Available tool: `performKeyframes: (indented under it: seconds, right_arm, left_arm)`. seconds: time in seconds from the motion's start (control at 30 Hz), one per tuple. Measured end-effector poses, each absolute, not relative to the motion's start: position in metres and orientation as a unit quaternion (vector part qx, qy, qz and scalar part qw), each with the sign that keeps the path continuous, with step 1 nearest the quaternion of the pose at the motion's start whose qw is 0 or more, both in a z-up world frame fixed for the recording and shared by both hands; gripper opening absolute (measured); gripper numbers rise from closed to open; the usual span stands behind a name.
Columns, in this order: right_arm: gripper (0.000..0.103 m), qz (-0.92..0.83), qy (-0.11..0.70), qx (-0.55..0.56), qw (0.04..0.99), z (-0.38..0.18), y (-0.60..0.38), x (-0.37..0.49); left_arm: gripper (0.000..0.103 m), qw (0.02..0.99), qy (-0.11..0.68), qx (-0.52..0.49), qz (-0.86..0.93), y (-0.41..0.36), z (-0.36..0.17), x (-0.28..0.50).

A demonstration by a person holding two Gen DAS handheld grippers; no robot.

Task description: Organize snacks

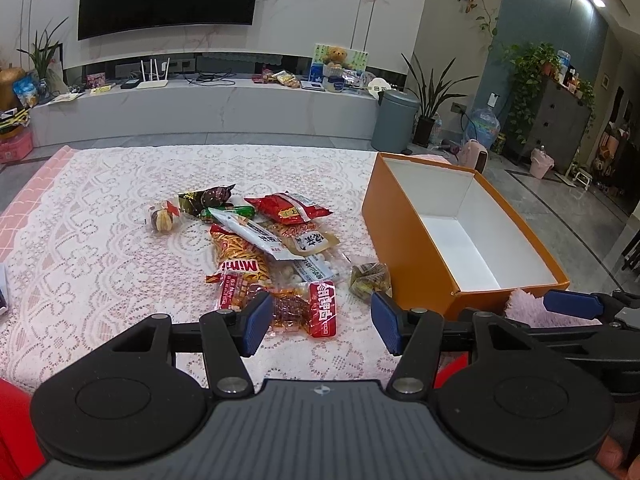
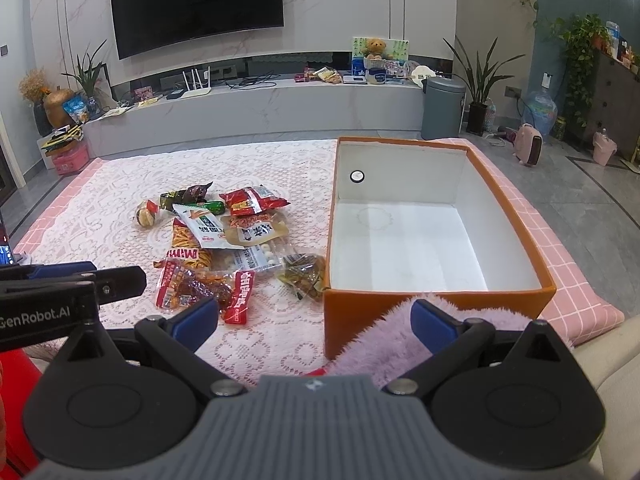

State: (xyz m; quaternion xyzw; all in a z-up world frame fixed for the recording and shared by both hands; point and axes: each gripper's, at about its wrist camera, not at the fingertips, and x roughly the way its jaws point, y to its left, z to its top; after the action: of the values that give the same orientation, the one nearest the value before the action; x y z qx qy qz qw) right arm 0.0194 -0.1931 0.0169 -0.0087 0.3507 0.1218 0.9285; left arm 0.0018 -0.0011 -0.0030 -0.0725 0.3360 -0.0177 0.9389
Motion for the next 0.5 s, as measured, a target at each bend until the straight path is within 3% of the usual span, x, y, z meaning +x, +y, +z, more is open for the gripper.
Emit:
performKeyframes:
  seconds: [0.5]
  right_arm:
    - [0.100,0.128,0.353,-0.003,0.927,0.0157,-0.1932,0.0188]
  left_arm:
    - [0.067,0.938,0.338,-0.076,-0.016,0.0009,-0.0039,0.0016]
